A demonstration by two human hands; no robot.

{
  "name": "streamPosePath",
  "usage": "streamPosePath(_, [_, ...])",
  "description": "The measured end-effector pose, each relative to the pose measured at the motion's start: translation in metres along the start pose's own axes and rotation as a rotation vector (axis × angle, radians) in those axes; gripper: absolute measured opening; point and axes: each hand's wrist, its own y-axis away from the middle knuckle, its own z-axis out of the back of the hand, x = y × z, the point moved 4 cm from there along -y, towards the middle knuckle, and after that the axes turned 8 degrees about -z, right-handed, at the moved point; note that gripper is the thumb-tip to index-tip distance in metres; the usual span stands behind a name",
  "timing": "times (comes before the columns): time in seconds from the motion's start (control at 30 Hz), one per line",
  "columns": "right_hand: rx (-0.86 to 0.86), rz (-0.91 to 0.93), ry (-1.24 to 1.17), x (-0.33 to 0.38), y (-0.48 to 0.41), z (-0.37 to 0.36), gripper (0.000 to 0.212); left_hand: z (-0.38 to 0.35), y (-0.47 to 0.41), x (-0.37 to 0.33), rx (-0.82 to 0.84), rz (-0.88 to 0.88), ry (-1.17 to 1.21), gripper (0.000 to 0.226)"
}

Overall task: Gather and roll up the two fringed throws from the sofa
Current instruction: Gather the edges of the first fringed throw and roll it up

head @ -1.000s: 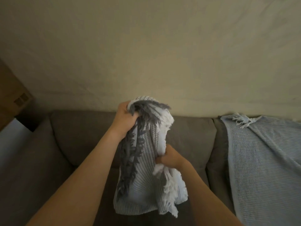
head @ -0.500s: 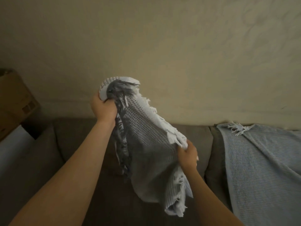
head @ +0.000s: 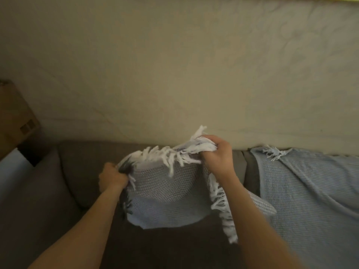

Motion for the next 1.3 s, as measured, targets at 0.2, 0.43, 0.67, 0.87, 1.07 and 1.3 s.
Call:
streamPosePath(0.2, [0.161,-0.038,0.409,-0.003,-0.004,-0.002,0.013,-0.026,0.015,0.058,0.213,0.147,-0.254,0.044])
streamPosePath(0.43, [0.253,-0.049,0.487,-0.008,0.013,-0.026,0.012,-0.043,0.027,0.000,0.581,-0.509,-0.219,0.107])
streamPosePath(0.67, [0.349,0.023,0.554,-0.006,0.034,-0.063,0.024,-0.028,0.094,-0.098,0.569,-0.823,0.260,0.046])
streamPosePath(0.87, [0.184,0.014,0.619,-0.006,0.030,-0.058,0.021,-0.028,0.097,-0.080,0.501,-0.855,0.268,0.037])
streamPosePath(1.07, [0.243,0.109,0.817,-0.010,0.024,-0.052,0.018,-0.006,0.084,-0.096,0.319,-0.929,0.111,0.024])
streamPosePath(1.3, [0.197,-0.121,0.693,-0.046,0.025,-0.041,0.014,0.024,0.073,-0.131,0.318,-0.848,0.039,0.020])
